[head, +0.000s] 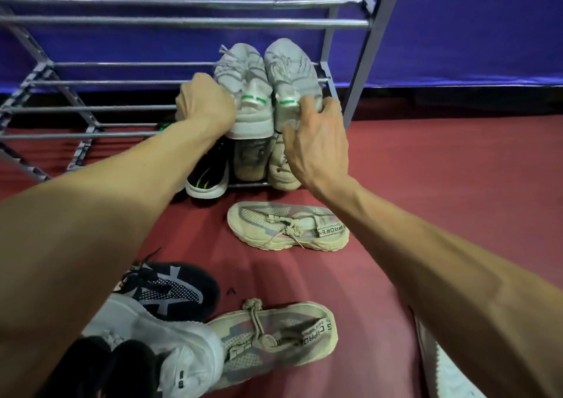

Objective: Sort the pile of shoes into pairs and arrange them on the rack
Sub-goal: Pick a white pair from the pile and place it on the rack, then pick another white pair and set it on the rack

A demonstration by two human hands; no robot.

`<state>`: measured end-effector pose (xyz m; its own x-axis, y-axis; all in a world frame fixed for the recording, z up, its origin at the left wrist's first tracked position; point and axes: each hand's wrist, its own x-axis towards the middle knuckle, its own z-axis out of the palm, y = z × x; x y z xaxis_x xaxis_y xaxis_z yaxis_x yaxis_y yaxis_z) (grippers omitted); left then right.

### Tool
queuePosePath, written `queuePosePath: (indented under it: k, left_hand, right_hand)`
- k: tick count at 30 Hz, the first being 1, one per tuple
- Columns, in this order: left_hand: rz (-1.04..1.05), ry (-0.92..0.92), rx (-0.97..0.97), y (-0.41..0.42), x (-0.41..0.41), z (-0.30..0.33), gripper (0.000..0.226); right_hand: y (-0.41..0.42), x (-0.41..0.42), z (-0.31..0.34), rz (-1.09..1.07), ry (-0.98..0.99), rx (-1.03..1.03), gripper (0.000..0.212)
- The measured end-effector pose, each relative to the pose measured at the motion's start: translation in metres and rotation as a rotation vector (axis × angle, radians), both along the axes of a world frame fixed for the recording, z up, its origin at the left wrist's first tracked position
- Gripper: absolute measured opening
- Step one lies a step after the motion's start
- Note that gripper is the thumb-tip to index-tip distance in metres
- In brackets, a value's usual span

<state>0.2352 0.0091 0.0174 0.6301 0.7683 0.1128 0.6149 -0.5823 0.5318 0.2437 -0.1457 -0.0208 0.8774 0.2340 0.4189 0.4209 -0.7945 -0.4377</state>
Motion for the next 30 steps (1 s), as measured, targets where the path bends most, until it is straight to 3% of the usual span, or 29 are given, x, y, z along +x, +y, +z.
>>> queuePosePath:
  k: [4, 9, 13, 16, 23, 27, 30]
  left_hand:
    - [-0.079, 0.048, 0.03, 0.012, 0.005, -0.005, 0.038]
    - [-0.117, -0.054, -0.143, 0.009, -0.018, -0.016, 0.054]
    - [-0.088, -0.188, -0.168, -0.044, -0.071, -0.037, 0.037]
    - [-0.28, -0.147, -0.243, -0.084, -0.107, -0.061, 0.026]
    - [-0.787, 0.067, -0.256, -0.169, -0.139, -0.107, 0.027]
    - [-0.925, 0.132, -0.224, -0.2, -0.136, -0.129, 0.026]
    - [-0.989, 0.21, -0.177, -0.227, -0.129, -0.138, 0.025]
  right_hand:
    - [-0.004, -0.001, -0.003, -0.006, 0.014, -0.008, 0.023]
    - [-0.023, -0.014, 0.001, 0.104, 0.063, 0.125, 0.038]
    - [-0.048, -0.052, -0.024, 0.142, 0.208, -0.029, 0.033]
    - [-0.071, -0.078, -0.043, 0.164, 0.375, -0.164, 0.032]
    - [-0.134, -0.117, -0.079, 0.098, 0.613, -0.282, 0.034]
    - [-0.18, -0.131, -0.092, 0.01, 0.663, -0.303, 0.037]
    - [-0.22, -0.136, -0.098, -0.134, 0.585, -0.304, 0.032]
